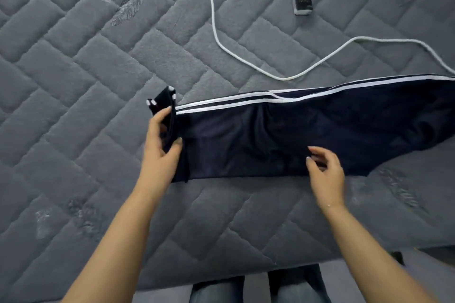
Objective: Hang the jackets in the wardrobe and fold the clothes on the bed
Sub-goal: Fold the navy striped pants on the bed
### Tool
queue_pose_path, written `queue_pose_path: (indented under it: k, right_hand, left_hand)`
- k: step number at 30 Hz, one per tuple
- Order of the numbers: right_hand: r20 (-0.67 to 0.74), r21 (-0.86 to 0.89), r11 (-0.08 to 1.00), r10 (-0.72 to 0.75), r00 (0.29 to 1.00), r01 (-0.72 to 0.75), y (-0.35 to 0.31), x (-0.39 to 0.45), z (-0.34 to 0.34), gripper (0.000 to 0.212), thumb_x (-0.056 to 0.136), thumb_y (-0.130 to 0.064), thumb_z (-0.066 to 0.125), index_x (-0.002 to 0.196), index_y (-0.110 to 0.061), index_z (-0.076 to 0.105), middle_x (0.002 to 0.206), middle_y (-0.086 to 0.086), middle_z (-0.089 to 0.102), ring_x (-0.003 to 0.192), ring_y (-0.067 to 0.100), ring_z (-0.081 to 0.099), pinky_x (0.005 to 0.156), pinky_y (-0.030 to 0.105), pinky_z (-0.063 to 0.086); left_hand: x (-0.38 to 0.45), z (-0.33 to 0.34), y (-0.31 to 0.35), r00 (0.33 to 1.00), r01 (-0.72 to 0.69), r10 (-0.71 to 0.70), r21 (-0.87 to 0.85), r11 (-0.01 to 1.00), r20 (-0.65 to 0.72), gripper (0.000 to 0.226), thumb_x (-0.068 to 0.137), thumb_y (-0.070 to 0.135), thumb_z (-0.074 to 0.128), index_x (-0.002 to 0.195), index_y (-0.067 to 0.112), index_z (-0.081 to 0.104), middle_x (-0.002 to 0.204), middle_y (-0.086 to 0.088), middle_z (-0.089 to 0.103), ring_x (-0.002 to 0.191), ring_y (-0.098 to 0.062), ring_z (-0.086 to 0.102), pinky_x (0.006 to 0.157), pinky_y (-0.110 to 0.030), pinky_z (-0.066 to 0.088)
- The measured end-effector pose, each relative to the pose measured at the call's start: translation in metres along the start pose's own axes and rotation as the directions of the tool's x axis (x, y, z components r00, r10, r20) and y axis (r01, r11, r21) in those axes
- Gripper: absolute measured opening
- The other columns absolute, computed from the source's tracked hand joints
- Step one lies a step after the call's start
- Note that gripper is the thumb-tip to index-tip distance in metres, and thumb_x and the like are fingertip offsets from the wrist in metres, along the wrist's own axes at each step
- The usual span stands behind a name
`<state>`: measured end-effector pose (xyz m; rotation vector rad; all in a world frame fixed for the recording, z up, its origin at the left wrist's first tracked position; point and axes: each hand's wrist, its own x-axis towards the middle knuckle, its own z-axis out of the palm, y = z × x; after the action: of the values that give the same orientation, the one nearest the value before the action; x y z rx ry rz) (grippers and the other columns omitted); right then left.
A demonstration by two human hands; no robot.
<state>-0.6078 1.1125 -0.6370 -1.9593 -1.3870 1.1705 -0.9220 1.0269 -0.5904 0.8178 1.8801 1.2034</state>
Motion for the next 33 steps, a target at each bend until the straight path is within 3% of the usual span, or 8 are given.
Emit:
queue_pose_path:
  k: [3,6,12,18,21,25,27,33]
  right_hand:
    - [-0.219,0.288,0.868,0.471,0.854,-0.405,0.052,-0.001,-0.048,0.03,0.094,-0.013,0.06,0.124,-0.014,0.053,0.118,0.008,0.06,0.082,0.007,0.055,0.08,0.026,0.046]
    - [-0.116,0.443,0.695,0.671,0.732,-0.566,0.084,0.016,-0.085,0.056,0.092,-0.025,0.066,0.139,-0.009,0.04,0.114,0.006,0.053,0.083,0.011,0.053,0.085,0.033,0.049]
    - [-0.129,0.093,0.912,0.409,0.903,-0.399,0.101,0.051,-0.092,0.079,0.085,-0.014,0.07,0.147,-0.018,0.022,0.111,0.001,0.052,0.096,0.017,0.054,0.084,0.034,0.045]
    - [-0.241,0.005,0.972,0.231,0.943,-0.237,0.114,0.062,-0.1,0.008,0.095,-0.008,0.053,0.1,-0.005,0.058,0.085,0.008,0.065,0.075,0.023,0.058,0.065,0.034,0.044]
    - [-0.103,0.27,0.909,0.356,0.929,-0.318,0.124,0.057,-0.111,0.019,0.099,-0.009,0.048,0.085,-0.002,0.059,0.075,0.009,0.063,0.066,0.019,0.057,0.06,0.033,0.051]
    - [0.189,0.587,0.625,0.512,0.838,-0.515,0.113,0.068,-0.108,0.027,0.089,-0.03,0.068,0.108,-0.015,0.055,0.097,0.005,0.066,0.071,0.013,0.062,0.059,0.026,0.056]
    - [0.156,0.573,0.632,0.54,0.827,-0.521,0.107,0.075,-0.099,0.042,0.085,-0.035,0.073,0.114,-0.013,0.053,0.104,0.003,0.065,0.07,0.011,0.063,0.056,0.023,0.054]
    - [0.036,0.489,0.661,0.637,0.77,-0.569,0.115,0.064,-0.106,0.029,0.093,-0.03,0.065,0.082,-0.004,0.057,0.068,0.01,0.061,0.051,0.014,0.056,0.051,0.03,0.055]
  left_hand:
    - [-0.003,0.083,0.019,0.995,-0.066,0.055,0.145,0.987,0.081,0.09,0.09,-0.003,0.051,0.141,0.063,0.016,0.118,-0.001,0.047,0.097,-0.011,0.052,0.088,-0.021,0.043]
    - [-0.003,0.157,0.016,0.982,-0.147,0.108,0.261,0.954,0.158,0.095,0.089,-0.004,0.047,0.142,0.065,0.008,0.11,0.006,0.039,0.083,0.005,0.046,0.071,0.002,0.034]
    - [-0.003,0.265,-0.007,0.935,-0.146,-0.041,0.488,0.861,0.352,0.086,0.086,-0.014,0.034,0.15,0.043,0.022,0.12,-0.002,0.03,0.074,-0.006,0.049,0.07,-0.014,0.042]
    - [0.011,0.295,-0.025,0.933,-0.1,-0.155,0.651,0.753,0.323,0.076,0.088,-0.006,0.038,0.15,0.037,0.027,0.116,-0.002,0.022,0.069,-0.022,0.044,0.069,-0.031,0.039]
    - [0.011,0.294,-0.025,0.929,-0.071,-0.186,0.648,0.759,0.32,0.076,0.088,-0.005,0.038,0.15,0.038,0.027,0.116,-0.001,0.022,0.072,-0.014,0.042,0.077,-0.029,0.038]
    - [0.015,0.295,-0.025,0.926,-0.039,-0.213,0.641,0.767,0.312,0.076,0.089,-0.005,0.039,0.149,0.041,0.027,0.117,-0.001,0.022,0.074,-0.009,0.042,0.081,-0.026,0.036]
    - [0.015,0.295,-0.027,0.926,-0.029,-0.219,0.636,0.771,0.307,0.076,0.09,-0.004,0.039,0.149,0.042,0.027,0.117,-0.001,0.022,0.074,-0.008,0.042,0.083,-0.026,0.036]
    - [0.016,0.293,-0.026,0.913,-0.005,-0.244,0.609,0.793,0.326,0.076,0.09,-0.005,0.037,0.148,0.043,0.027,0.117,0.001,0.023,0.075,-0.011,0.044,0.078,-0.025,0.038]
